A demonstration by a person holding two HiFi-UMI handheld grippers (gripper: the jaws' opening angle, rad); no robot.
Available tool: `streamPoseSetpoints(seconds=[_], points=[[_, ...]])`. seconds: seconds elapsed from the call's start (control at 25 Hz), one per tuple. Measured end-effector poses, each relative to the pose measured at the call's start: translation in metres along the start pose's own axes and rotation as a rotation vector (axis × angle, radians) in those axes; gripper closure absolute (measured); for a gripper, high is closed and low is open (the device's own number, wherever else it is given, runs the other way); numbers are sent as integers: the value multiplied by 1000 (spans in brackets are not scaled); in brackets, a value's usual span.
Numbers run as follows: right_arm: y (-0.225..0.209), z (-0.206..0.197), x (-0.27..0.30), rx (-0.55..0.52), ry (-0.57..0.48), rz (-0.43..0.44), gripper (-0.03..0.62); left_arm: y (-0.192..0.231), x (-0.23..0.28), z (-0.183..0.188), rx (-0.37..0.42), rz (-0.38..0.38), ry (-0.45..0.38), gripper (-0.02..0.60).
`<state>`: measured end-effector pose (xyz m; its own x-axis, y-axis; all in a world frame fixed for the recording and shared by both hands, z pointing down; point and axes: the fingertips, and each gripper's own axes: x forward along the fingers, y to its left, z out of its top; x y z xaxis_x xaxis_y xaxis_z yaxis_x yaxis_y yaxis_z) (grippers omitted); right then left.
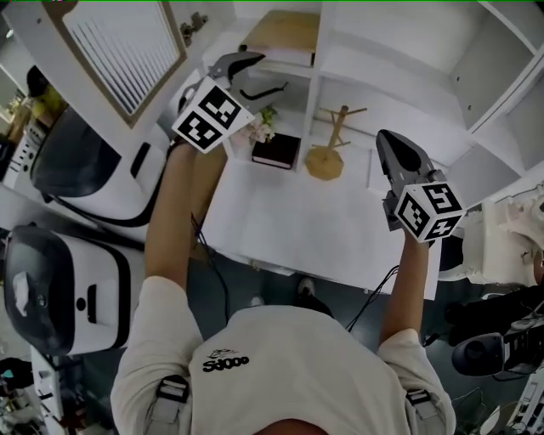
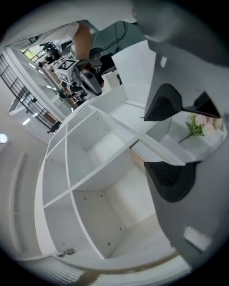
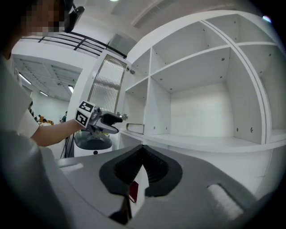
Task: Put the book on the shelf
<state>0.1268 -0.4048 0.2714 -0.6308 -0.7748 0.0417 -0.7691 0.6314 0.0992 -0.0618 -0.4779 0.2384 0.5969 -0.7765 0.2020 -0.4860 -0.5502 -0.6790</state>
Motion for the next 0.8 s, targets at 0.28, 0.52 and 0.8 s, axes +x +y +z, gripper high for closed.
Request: streamPoseSetpoints(seconds=[0.28, 0.52, 0.8], points=[[46, 4, -15, -26, -26, 6, 592, -11, -81, -8, -325, 136, -172, 428], [83, 4, -23, -10, -52, 5, 592, -34, -140, -37, -571, 199, -296, 557], [125, 4, -29, -31, -61, 18, 592, -64, -191, -56, -531, 268, -226, 566]])
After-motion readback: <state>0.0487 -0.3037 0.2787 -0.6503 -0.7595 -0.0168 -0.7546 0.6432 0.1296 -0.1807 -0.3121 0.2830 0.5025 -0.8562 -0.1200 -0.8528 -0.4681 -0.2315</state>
